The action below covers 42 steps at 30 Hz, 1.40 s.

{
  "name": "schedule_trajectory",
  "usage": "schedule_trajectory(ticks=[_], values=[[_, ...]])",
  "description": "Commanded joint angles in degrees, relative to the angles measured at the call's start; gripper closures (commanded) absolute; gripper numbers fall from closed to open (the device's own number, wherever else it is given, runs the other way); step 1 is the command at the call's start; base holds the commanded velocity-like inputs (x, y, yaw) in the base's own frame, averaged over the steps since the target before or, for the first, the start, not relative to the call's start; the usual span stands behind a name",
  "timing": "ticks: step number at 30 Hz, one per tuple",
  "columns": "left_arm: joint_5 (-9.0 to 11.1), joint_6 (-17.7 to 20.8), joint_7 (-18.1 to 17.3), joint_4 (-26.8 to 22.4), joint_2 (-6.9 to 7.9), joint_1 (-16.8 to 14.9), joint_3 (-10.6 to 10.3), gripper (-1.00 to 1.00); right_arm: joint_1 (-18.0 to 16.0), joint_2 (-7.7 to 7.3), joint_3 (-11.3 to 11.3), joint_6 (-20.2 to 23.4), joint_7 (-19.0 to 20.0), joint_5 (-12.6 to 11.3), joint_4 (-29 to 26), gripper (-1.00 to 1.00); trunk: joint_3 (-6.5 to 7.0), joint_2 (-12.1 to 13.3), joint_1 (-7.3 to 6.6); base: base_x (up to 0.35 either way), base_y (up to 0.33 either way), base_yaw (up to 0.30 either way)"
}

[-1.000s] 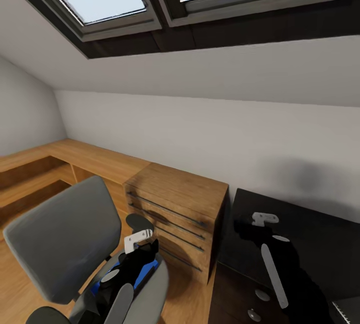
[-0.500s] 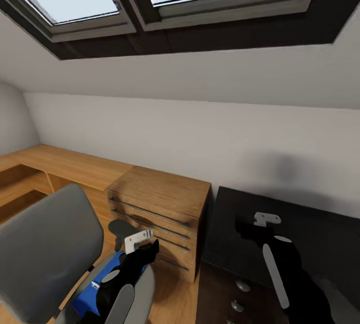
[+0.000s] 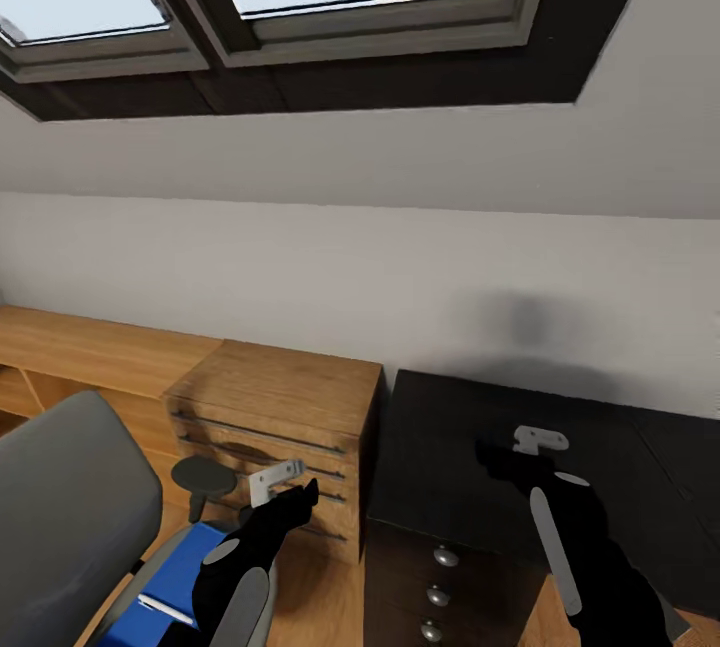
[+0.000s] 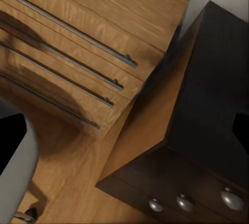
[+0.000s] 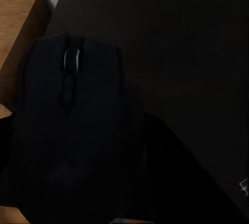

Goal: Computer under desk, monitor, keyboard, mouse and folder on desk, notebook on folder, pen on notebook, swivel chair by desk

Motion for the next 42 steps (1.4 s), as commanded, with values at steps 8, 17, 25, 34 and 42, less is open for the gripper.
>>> schedule_trajectory(ticks=[8, 17, 25, 34, 42], values=[[0.7, 0.1, 0.5, -0.1, 0.11, -0.1, 0.0, -1.0, -0.1, -0.08, -0.2, 0.1, -0.9, -0.8, 0.0, 1.0, 0.65, 1.5, -0.87, 0.017, 0.0, -0.037], [0.7, 0.2, 0.5, 0.2, 0.19, -0.1, 0.0, -1.0, -0.1, -0.09, -0.2, 0.1, -1.4, -0.8, 0.9, 1.0, 1.2, 1.5, -0.87, -0.06, 0.0, -0.198], [0.7, 0.2, 0.5, 0.2, 0.19, -0.1, 0.0, -1.0, -0.1, -0.09, -0.2, 0.0, -2.2, -0.8, 1.0, 1.0, 1.71, 1.5, -0.87, -0.243, 0.0, -0.222], [0.7, 0.2, 0.5, 0.2, 0.22, -0.1, 0.1, -1.0, -0.1, -0.09, -0.2, 0.0, -2.2, -0.8, 1.0, 1.0, 2.29, 1.5, -0.87, -0.02, 0.0, -0.223], [0.7, 0.3, 0.5, 0.2, 0.44, -0.1, 0.2, -1.0, -0.1, 0.18, 0.0, 0.0, -4.6, -0.8, 0.9, 1.0, 2.54, 1.5, -0.87, 0.0, 0.0, -0.096]])
